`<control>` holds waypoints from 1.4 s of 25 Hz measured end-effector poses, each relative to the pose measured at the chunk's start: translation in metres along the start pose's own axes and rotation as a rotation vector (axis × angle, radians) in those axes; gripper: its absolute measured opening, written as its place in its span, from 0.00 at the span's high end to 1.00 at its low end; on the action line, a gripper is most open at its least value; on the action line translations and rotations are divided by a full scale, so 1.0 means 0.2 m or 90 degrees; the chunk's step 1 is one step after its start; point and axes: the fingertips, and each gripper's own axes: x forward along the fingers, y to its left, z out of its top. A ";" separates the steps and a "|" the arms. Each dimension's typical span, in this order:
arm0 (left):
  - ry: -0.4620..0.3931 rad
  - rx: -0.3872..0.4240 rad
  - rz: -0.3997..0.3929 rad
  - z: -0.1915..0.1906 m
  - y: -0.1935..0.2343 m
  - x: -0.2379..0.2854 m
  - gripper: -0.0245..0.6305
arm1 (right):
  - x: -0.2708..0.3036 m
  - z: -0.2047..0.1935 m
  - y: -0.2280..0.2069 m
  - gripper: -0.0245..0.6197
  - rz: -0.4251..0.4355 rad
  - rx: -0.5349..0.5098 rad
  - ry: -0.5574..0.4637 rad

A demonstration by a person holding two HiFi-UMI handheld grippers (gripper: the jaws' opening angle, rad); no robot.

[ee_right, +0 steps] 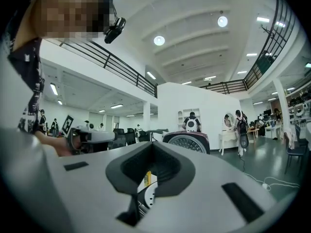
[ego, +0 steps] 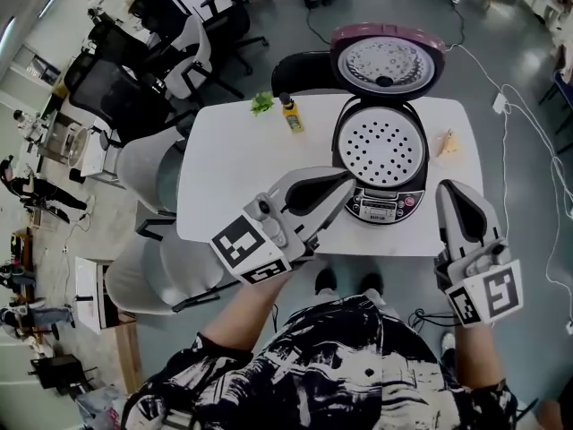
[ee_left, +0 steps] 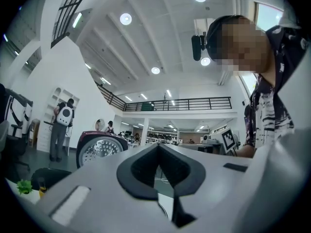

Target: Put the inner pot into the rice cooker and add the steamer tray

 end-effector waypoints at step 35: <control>0.006 -0.012 0.014 -0.04 0.01 -0.04 0.96 | 0.12 -0.06 0.08 0.96 0.042 -0.006 0.018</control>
